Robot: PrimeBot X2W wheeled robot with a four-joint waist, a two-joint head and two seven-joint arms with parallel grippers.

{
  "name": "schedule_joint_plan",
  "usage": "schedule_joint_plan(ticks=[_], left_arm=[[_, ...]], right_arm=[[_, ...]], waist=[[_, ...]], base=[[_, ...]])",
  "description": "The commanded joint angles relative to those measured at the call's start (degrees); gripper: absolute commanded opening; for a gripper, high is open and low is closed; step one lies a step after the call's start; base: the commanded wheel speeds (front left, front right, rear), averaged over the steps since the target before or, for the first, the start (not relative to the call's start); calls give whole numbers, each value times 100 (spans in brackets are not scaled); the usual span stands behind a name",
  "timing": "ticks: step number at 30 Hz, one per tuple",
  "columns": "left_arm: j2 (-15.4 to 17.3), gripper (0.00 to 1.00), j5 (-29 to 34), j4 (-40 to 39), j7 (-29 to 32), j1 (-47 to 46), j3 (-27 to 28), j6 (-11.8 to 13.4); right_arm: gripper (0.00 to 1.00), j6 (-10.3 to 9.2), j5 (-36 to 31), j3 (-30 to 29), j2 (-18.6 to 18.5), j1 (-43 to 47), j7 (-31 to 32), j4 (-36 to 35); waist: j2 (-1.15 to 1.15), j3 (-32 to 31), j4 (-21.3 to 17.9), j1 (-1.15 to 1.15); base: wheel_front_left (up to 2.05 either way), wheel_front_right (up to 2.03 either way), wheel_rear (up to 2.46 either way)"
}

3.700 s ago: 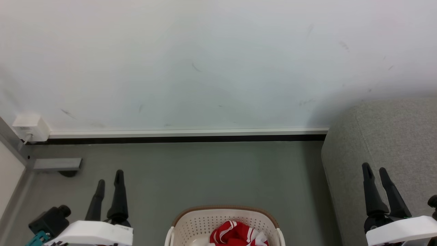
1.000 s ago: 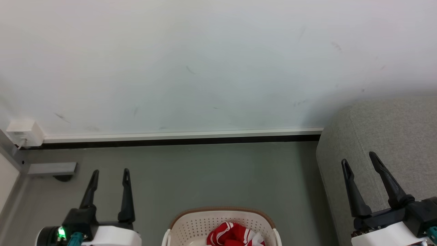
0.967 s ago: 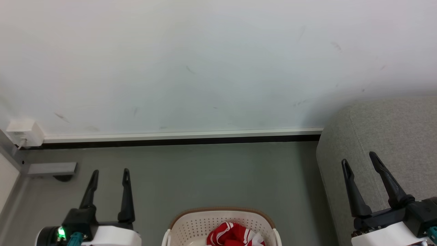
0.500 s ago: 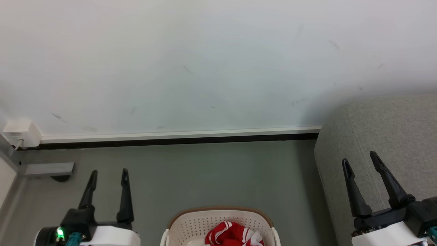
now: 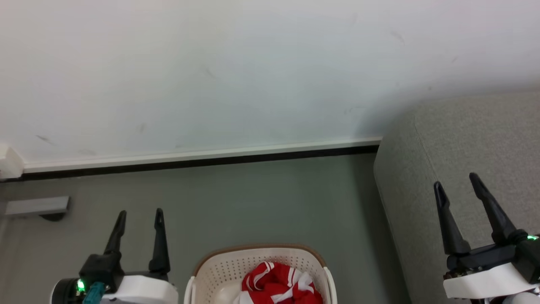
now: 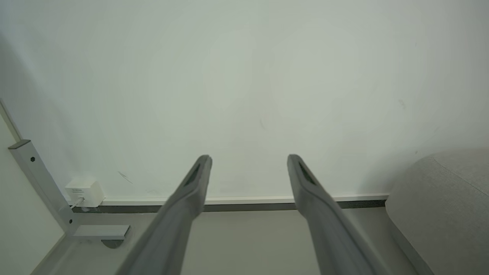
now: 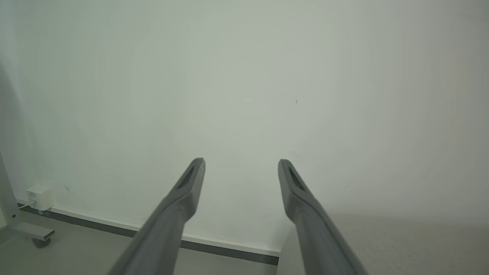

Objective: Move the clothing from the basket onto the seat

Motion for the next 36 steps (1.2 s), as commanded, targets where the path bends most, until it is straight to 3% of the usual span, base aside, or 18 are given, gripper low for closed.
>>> schedule_joint_plan(ticks=[1,13,15,29,36], left_arm=[[12,100,-23,62,-2,-139,-32,-13],[1,100,-184,698,-2,-726,-166,-75],[0,100,-252,918,-2,-876,-202,-180],[17,100,-250,3705,60,-2164,-557,-585],[17,100,-363,4952,509,-2802,-700,-724]], right_arm=[[100,-12,64,-36,-63,-97,-18,-34],[100,-12,114,-199,-56,-478,-18,-221],[100,-12,122,-218,-45,-553,-18,-278],[100,-12,222,-427,92,-1078,-18,-680],[100,-12,348,-516,201,-1350,-18,-903]], waist=[[0,170,-110,0],[0,1026,-596,0],[0,1195,-683,0],[0,2147,-1108,0],[0,2617,-1308,0]], base=[[0,0,0],[0,0,0],[0,0,0],[0,0,0],[0,0,0]])
